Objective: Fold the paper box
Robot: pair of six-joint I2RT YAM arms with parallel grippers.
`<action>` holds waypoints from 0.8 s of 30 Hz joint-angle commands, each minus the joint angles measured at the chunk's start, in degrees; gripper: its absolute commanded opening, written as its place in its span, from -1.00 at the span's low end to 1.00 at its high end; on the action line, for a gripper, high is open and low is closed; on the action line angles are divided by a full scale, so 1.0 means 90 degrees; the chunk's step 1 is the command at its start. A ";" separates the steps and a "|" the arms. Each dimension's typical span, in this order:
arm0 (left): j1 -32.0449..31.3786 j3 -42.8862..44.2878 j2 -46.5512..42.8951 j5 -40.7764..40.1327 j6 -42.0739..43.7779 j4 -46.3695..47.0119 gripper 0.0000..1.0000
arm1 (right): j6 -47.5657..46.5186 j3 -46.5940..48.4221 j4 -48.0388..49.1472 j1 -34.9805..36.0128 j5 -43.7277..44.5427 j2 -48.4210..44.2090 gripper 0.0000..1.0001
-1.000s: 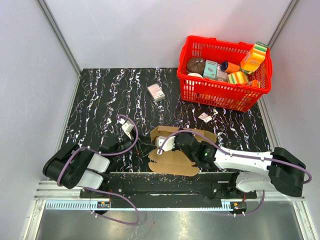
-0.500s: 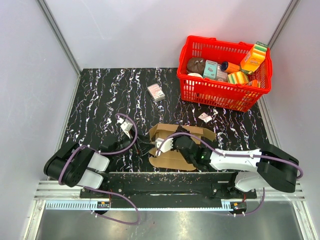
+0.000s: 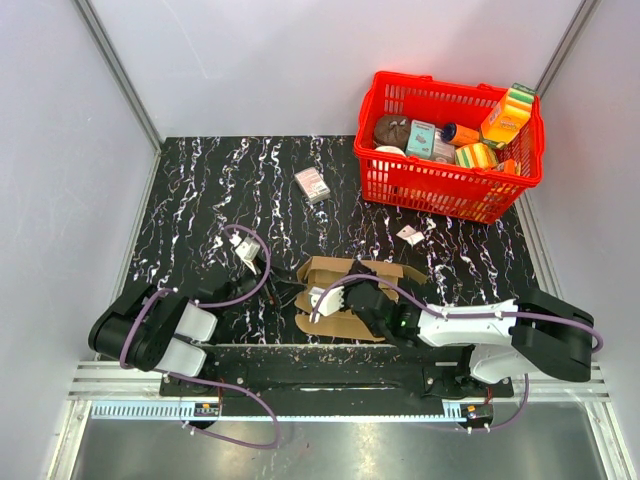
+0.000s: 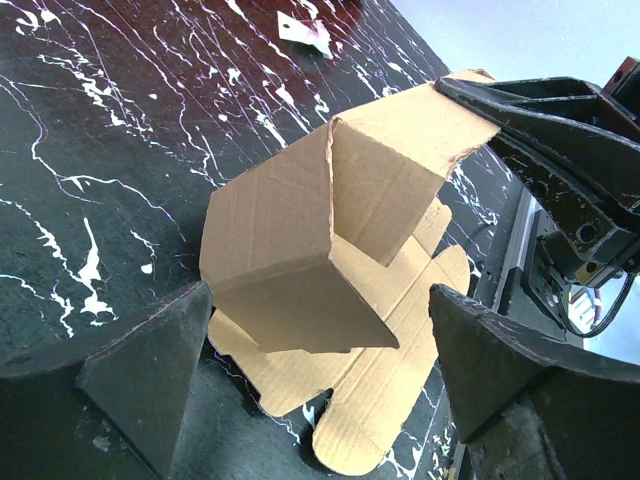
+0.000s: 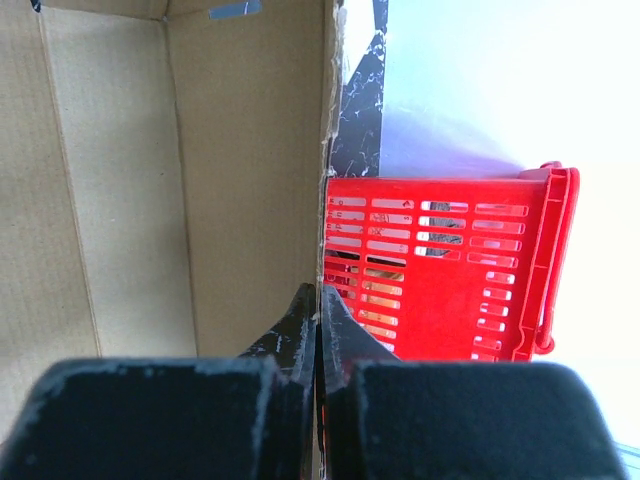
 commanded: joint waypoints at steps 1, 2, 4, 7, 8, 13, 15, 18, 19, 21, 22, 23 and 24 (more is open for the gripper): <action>0.0043 -0.0051 0.0027 0.0188 0.0210 0.2454 0.89 | 0.0367 -0.0072 0.0203 0.0165 0.0219 -0.0014 -1.00; 0.0053 -0.0051 0.0037 0.0168 0.0220 0.2454 0.89 | 0.0435 -0.0081 0.0193 0.0185 0.0238 -0.0014 -1.00; 0.0063 -0.0060 0.0086 0.0168 0.0230 0.2464 0.86 | 0.0494 -0.0111 0.0183 0.0263 0.0268 -0.0024 -1.00; 0.0063 -0.0070 0.0154 0.0168 0.0259 0.2464 0.81 | 0.0621 -0.0130 0.0144 0.0341 0.0317 -0.0024 -1.00; 0.0063 -0.0051 0.0164 0.0168 0.0249 0.2464 0.79 | 0.0670 -0.0150 0.0125 0.0390 0.0326 -0.0014 -1.00; 0.0073 -0.0041 0.0164 0.0188 0.0249 0.2464 0.69 | 0.0778 -0.0169 0.0095 0.0527 0.0473 -0.0024 -1.00; 0.0082 -0.0041 0.0184 0.0197 0.0239 0.2454 0.65 | 0.0817 -0.0169 0.0066 0.0615 0.0561 -0.0044 -1.00; 0.0082 -0.0031 0.0232 0.0207 0.0210 0.2464 0.57 | 0.0885 -0.0169 0.0007 0.0722 0.0658 -0.0121 -1.00; 0.0082 -0.0031 0.0233 0.0217 0.0200 0.2454 0.55 | 0.0895 -0.0189 -0.0012 0.0752 0.0707 -0.0131 -1.00; 0.0082 -0.0031 0.0252 0.0246 0.0181 0.2464 0.51 | 0.0885 -0.0189 -0.0022 0.0830 0.0805 -0.0190 -1.00; 0.0082 -0.0021 0.0252 0.0266 0.0190 0.2464 0.50 | 0.0885 -0.0179 -0.0041 0.0859 0.0824 -0.0219 -1.00; 0.0082 -0.0021 0.0243 0.0285 0.0181 0.2464 0.49 | 0.0895 -0.0170 -0.0119 0.0869 0.0854 -0.0248 -1.00; 0.0082 -0.0021 0.0213 0.0276 0.0161 0.2464 0.49 | 0.0895 -0.0140 -0.0158 0.0888 0.0873 -0.0316 -1.00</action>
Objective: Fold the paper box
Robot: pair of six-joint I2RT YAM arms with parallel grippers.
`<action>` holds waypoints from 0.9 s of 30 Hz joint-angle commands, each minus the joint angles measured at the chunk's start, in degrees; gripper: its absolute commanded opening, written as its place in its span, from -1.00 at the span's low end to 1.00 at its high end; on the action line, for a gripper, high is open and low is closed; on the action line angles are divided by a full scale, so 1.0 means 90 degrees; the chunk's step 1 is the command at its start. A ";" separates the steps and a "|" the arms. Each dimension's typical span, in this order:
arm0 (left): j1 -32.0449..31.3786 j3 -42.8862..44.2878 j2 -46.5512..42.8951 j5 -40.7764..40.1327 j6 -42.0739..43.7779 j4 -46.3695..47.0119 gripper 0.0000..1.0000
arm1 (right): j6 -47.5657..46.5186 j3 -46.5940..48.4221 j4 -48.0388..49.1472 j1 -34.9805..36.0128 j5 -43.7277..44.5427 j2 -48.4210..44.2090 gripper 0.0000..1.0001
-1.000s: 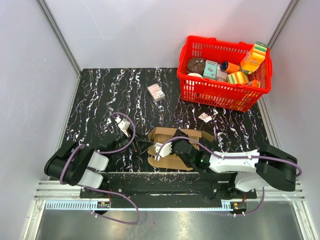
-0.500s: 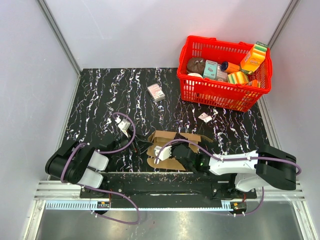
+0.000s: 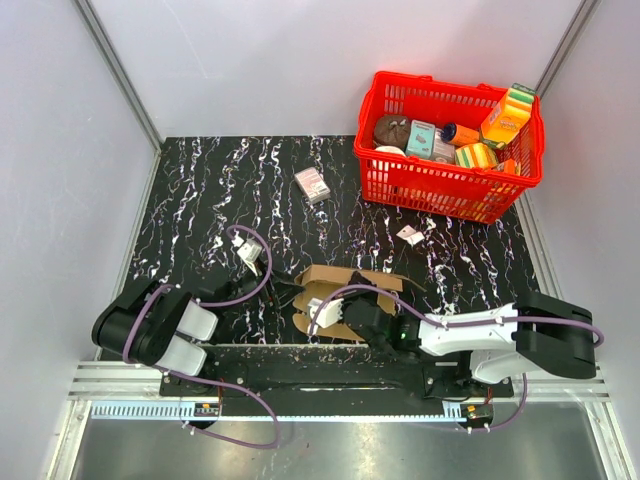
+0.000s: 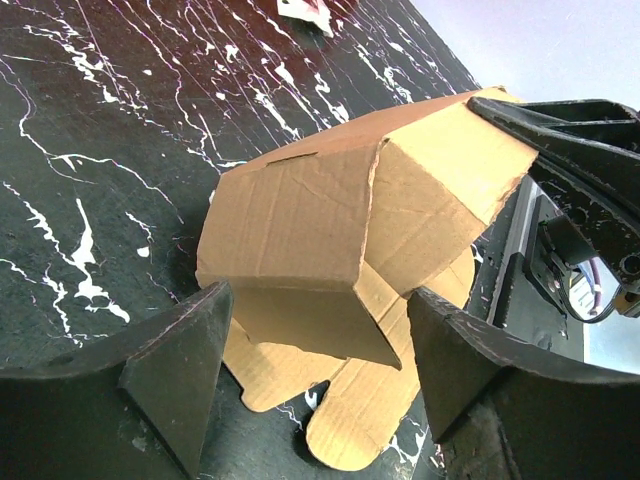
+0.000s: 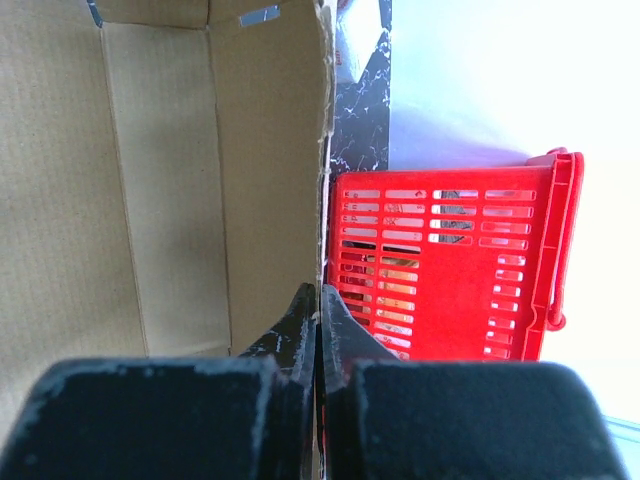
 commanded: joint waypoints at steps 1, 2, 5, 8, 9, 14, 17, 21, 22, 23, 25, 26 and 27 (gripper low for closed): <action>0.0046 -0.0007 -0.0013 0.0144 0.0037 0.2471 0.49 | 0.0205 0.0037 -0.0115 0.0187 0.0208 -0.0310 -1.00; 0.0046 -0.0007 -0.0071 0.0164 0.0018 0.2471 0.49 | 0.0205 0.0047 -0.0173 0.0197 0.0227 -0.0339 -1.00; 0.0046 0.0003 -0.0159 0.0203 -0.0060 0.2471 0.48 | 0.0235 0.0067 -0.0300 0.0255 0.0276 -0.0447 -1.00; 0.0046 0.0023 -0.0256 0.0271 -0.0148 0.2461 0.48 | 0.0371 0.0086 -0.0495 0.0313 0.0286 -0.0486 -1.00; 0.0046 0.0013 -0.0276 0.0291 -0.0168 0.2471 0.47 | 0.0400 0.0076 -0.0506 0.0333 0.0315 -0.0466 -1.00; 0.0046 -0.0026 -0.0530 0.0398 -0.0275 0.2461 0.45 | 0.0528 -0.0002 -0.0418 0.0411 0.0413 -0.0408 -1.00; 0.0046 -0.0075 -0.0618 0.0466 -0.0275 0.2461 0.43 | 0.0537 -0.0031 -0.0330 0.0402 0.0481 -0.0456 -1.00; 0.0046 -0.0094 -0.0764 0.0613 -0.0334 0.2471 0.41 | 0.0645 -0.0070 -0.0369 0.0402 0.0491 -0.0505 -1.00; 0.0046 -0.0104 -0.0813 0.0623 -0.0334 0.2471 0.41 | 0.0664 -0.0080 -0.0388 0.0402 0.0530 -0.0515 -1.00; 0.0046 -0.0114 -0.0939 0.0662 -0.0392 0.2461 0.40 | 0.0674 -0.0080 -0.0389 0.0402 0.0530 -0.0515 -1.00; 0.0046 -0.0133 -0.1077 0.0682 -0.0431 0.2471 0.40 | 0.0742 -0.0109 -0.0398 0.0402 0.0560 -0.0515 -1.00; 0.0046 -0.0143 -0.1213 0.0672 -0.0470 0.2471 0.40 | 0.0772 -0.0109 -0.0408 0.0402 0.0560 -0.0525 -1.00; 0.0046 -0.0143 -0.1272 0.0672 -0.0490 0.2461 0.40 | 0.0820 -0.0119 -0.0427 0.0402 0.0560 -0.0535 -1.00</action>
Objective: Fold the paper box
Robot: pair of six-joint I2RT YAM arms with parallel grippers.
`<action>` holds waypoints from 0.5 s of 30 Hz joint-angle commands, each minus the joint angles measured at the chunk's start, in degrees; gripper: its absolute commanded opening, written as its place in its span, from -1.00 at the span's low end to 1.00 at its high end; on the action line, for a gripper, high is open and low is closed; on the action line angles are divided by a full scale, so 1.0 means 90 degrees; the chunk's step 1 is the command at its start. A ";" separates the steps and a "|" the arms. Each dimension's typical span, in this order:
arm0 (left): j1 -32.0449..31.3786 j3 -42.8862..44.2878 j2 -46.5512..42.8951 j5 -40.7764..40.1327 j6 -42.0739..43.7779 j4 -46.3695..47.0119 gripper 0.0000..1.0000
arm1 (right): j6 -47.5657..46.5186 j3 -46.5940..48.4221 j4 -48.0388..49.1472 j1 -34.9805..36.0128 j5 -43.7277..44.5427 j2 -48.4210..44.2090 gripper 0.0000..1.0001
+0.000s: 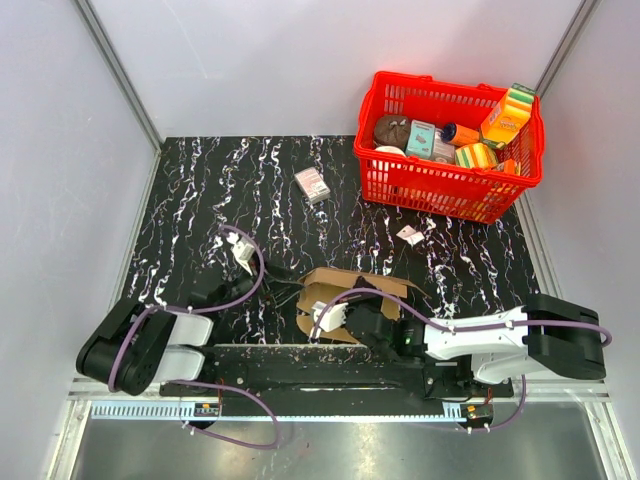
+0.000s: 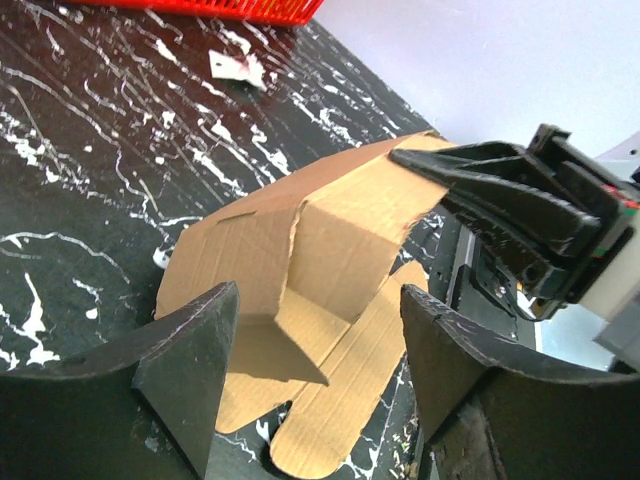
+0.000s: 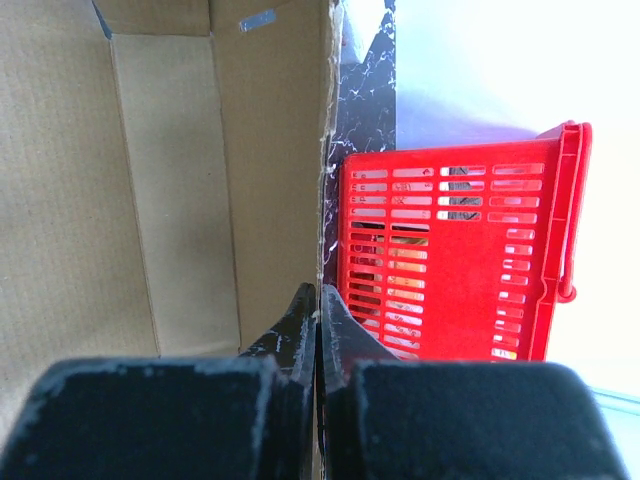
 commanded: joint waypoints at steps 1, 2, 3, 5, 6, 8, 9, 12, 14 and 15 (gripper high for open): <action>0.0036 -0.0170 -0.0488 0.0220 -0.0116 0.2503 0.40 | 0.0342 -0.0061 0.0116 0.0062 0.0135 -0.0192 -1.00; 0.0046 -0.0170 -0.0537 0.0182 -0.0165 0.2503 0.40 | 0.0362 -0.0080 0.0116 0.0062 0.0135 -0.0221 -1.00; 0.0056 -0.0190 -0.0605 0.0171 -0.0184 0.2503 0.40 | 0.0401 -0.0090 0.0116 0.0062 0.0115 -0.0222 -0.99; 0.0085 -0.0209 -0.0752 0.0094 -0.0243 0.2493 0.40 | 0.0450 -0.0119 0.0107 0.0052 0.0096 -0.0241 -1.00; 0.0124 -0.0219 -0.0782 0.0064 -0.0243 0.2493 0.40 | 0.0498 -0.0139 0.0107 0.0042 0.0096 -0.0260 -1.00; 0.0173 -0.0239 -0.0831 -0.0062 -0.0253 0.2425 0.40 | 0.0596 -0.0139 0.0097 -0.0026 -0.0041 -0.0299 -0.99; 0.0231 -0.0239 -0.0821 -0.0111 -0.0253 0.2405 0.40 | 0.0693 -0.0129 0.0068 -0.0055 -0.0099 -0.0309 -0.99; 0.0319 -0.0239 -0.0733 -0.0180 -0.0282 0.2395 0.40 | 0.0801 -0.0080 0.0019 -0.0241 -0.0304 -0.0319 -0.98; 0.0339 -0.0239 -0.0645 -0.0200 -0.0292 0.2424 0.40 | 0.0801 -0.0042 0.0009 -0.0425 -0.0470 -0.0280 -0.97; 0.0349 -0.0239 -0.0606 -0.0200 -0.0292 0.2444 0.40 | 0.0792 -0.0022 0.0009 -0.0514 -0.0529 -0.0261 -0.97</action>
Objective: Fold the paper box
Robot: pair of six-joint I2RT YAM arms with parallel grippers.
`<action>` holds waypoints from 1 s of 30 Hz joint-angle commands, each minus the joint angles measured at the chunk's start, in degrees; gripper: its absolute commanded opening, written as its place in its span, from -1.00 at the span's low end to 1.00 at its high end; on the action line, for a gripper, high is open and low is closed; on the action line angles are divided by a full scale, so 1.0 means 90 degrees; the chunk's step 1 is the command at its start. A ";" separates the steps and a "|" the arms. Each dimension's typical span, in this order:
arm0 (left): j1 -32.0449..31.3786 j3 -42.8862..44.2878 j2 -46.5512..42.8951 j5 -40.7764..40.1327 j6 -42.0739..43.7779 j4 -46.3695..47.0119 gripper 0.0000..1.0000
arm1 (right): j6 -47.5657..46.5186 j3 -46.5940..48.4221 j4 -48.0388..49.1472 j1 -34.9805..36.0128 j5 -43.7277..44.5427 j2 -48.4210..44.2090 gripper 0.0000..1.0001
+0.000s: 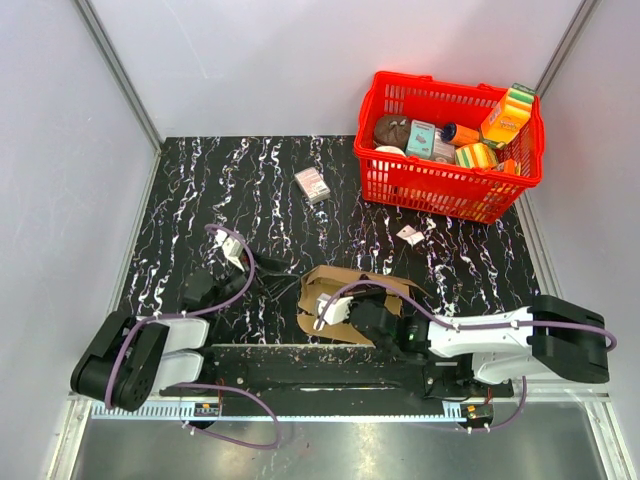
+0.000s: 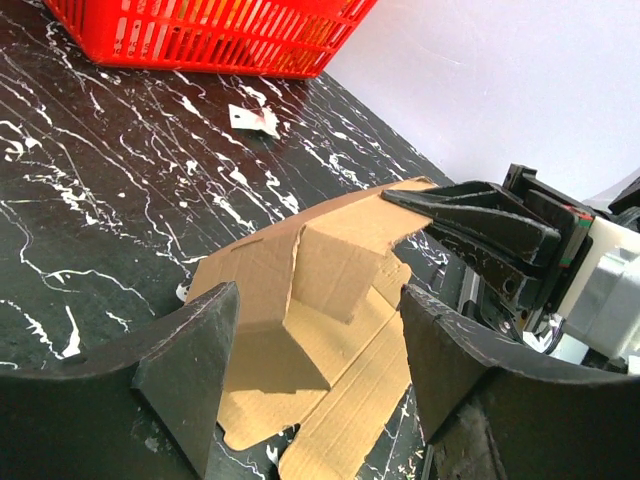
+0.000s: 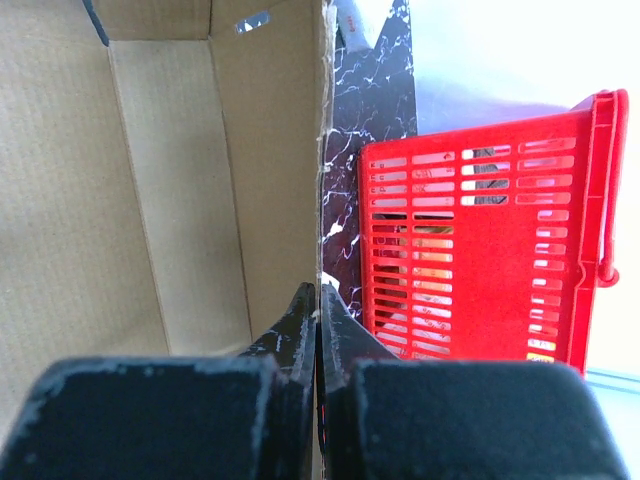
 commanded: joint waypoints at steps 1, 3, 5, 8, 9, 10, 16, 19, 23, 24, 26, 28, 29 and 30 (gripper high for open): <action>0.0072 -0.0236 0.0171 -0.0100 -0.0015 0.2434 0.40 | 0.0284 0.0112 0.0038 -0.0368 -0.0480 -0.0062 -0.97; 0.0082 -0.0226 0.0220 -0.0091 -0.0015 0.2444 0.40 | 0.0303 0.0190 0.0028 -0.0553 -0.0608 0.0007 -0.97; 0.0091 -0.0226 0.0259 -0.0110 0.0014 0.2444 0.39 | 0.0294 0.0268 -0.0001 -0.0632 -0.0784 0.0055 -0.97; 0.0111 -0.0246 0.0337 -0.0159 0.0082 0.2444 0.39 | 0.0245 0.0336 -0.0030 -0.0769 -0.0989 0.0134 -0.97; 0.0121 -0.0236 0.0386 -0.0159 0.0092 0.2444 0.39 | 0.0216 0.0356 -0.0030 -0.0798 -0.1057 0.0173 -0.98; 0.0121 -0.0226 0.0454 -0.0168 0.0112 0.2444 0.38 | 0.0216 0.0366 -0.0030 -0.0828 -0.1096 0.0221 -0.98; 0.0140 -0.0178 0.0679 -0.0159 0.0161 0.2454 0.33 | 0.0264 0.0424 -0.0040 -0.0984 -0.1380 0.0378 -0.99; 0.0160 -0.0187 0.0689 -0.0149 0.0180 0.2454 0.30 | 0.0294 0.0415 -0.0001 -0.1033 -0.1458 0.0427 -0.99; 0.0169 -0.0178 0.0777 -0.0149 0.0190 0.2454 0.27 | 0.0294 0.0434 0.0028 -0.1082 -0.1507 0.0485 -0.99; 0.0169 -0.0178 0.0816 -0.0149 0.0180 0.2454 0.26 | 0.0294 0.0444 0.0038 -0.1092 -0.1517 0.0505 -0.99; 0.0169 -0.0178 0.0864 -0.0110 0.0190 0.2454 0.22 | 0.0303 0.0434 0.0077 -0.1092 -0.1487 0.0534 -0.99; 0.0169 -0.0197 0.0933 -0.0100 0.0180 0.2454 0.20 | 0.0294 0.0395 0.0174 -0.1092 -0.1439 0.0554 -1.00; 0.0169 -0.0207 0.0952 -0.0100 0.0190 0.2454 0.17 | 0.0236 0.0376 0.0213 -0.1082 -0.1400 0.0563 -1.00; 0.0169 -0.0217 0.0982 -0.0110 0.0200 0.2454 0.15 | 0.0206 0.0366 0.0359 -0.1092 -0.1274 0.0593 -1.00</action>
